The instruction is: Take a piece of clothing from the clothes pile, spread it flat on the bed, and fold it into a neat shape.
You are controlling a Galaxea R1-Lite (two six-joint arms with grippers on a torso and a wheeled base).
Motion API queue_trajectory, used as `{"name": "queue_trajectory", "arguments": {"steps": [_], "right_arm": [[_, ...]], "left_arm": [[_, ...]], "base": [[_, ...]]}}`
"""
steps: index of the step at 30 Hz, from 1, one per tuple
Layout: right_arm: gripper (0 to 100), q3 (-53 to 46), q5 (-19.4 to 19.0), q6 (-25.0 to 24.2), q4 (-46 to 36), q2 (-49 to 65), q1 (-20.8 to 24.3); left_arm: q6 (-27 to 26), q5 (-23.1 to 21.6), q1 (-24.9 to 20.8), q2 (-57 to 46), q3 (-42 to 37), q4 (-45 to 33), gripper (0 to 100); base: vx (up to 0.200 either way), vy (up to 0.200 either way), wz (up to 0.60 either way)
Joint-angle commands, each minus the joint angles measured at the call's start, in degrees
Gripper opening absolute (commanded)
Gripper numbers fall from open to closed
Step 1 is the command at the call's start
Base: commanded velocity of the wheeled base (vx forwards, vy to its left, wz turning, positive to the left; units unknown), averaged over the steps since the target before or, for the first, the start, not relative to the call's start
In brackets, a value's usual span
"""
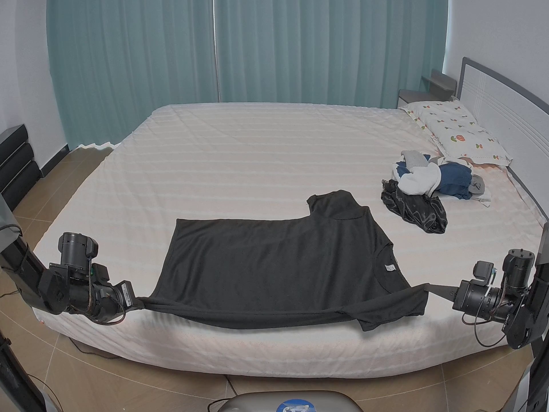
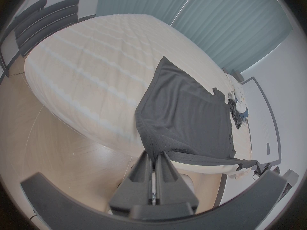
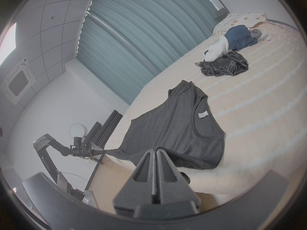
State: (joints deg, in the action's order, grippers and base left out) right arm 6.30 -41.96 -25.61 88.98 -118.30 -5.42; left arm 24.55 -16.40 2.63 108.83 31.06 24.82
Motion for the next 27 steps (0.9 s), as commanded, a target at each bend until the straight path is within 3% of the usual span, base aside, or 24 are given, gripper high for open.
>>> {"name": "queue_trajectory", "arguments": {"steps": [1, 11, 27], "right_arm": [[0, -2.7, -0.1, 0.7, 0.6, 1.6, 0.0], [0, -5.2, -1.5, 2.8, 0.6, 1.8, -0.4], [0, 7.1, -0.9, 2.0, 0.5, -6.4, 0.4]], "left_arm": [[0.1, 0.4, -1.1, -1.1, 0.0, -2.1, 0], [0.0, 0.6, -1.3, -0.7, 1.0, -5.3, 0], [5.9, 0.6, -1.4, 6.0, 11.9, -5.5, 0]], "base": [[0.000, 0.000, 0.00], [0.000, 0.000, 0.00], [0.000, 0.000, 0.00]]}}
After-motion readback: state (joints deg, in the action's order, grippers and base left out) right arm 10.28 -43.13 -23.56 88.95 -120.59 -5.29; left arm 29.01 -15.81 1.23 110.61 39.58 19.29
